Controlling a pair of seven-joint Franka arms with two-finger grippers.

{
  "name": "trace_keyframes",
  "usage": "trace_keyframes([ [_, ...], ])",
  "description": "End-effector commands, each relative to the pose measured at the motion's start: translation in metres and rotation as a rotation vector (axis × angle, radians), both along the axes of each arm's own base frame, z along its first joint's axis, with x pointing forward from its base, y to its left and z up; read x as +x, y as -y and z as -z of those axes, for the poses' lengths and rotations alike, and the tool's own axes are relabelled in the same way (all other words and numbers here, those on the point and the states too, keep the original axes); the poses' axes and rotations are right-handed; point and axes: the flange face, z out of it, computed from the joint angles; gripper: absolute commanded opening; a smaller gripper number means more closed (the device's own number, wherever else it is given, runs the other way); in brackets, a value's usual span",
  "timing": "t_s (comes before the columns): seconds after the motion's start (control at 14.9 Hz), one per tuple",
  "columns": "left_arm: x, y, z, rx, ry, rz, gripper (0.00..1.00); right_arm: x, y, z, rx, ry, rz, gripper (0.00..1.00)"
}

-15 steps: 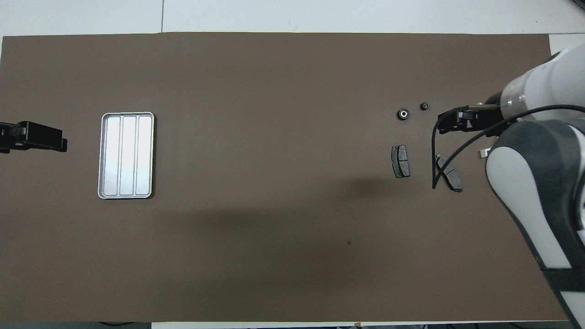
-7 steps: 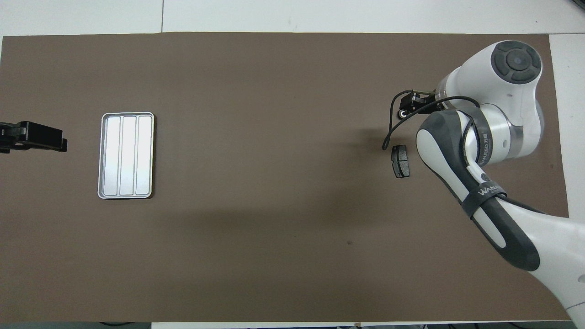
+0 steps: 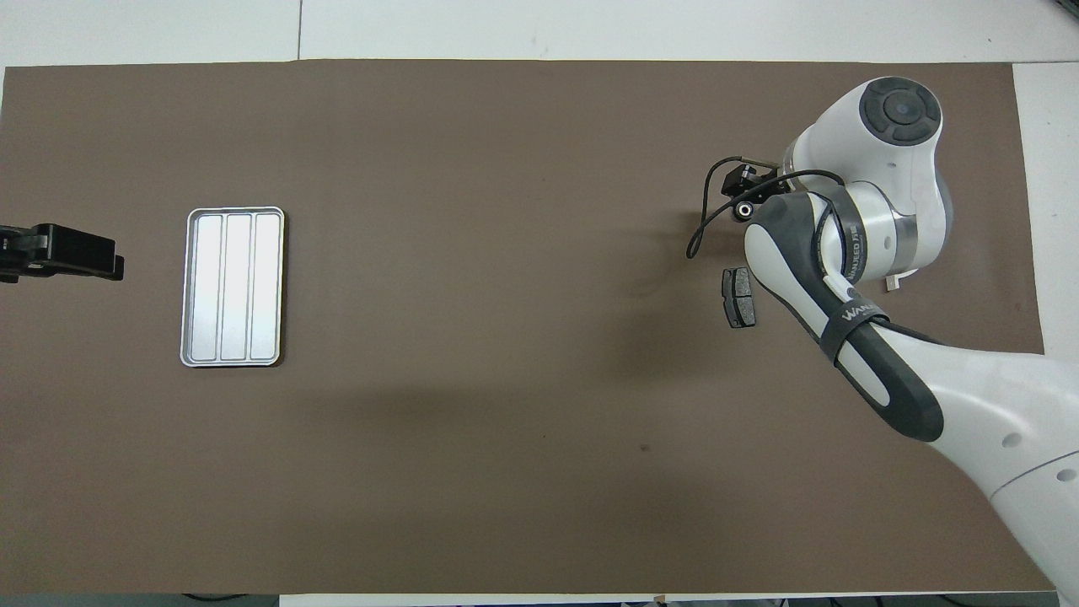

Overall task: Pick bearing gear from pile to tray
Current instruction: 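Reach the right gripper to the small dark bearing near the pads, then grasp the small dark bearing with the right gripper and lift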

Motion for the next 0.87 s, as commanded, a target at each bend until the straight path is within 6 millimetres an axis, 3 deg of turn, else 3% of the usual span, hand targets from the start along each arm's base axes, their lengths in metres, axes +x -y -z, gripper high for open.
trace_keyframes([
  [0.0,-0.011,0.0,-0.001,-0.008,-0.005,0.001,1.0,0.009,-0.009,0.013,-0.009,0.008,0.008,0.98],
  [0.33,-0.011,0.001,-0.001,-0.008,-0.005,0.003,1.0,0.012,-0.019,0.025,-0.002,0.033,0.025,0.97],
  [0.8,-0.011,0.0,-0.001,-0.008,-0.005,0.001,1.0,0.007,-0.011,0.033,-0.017,0.003,0.026,0.96],
])
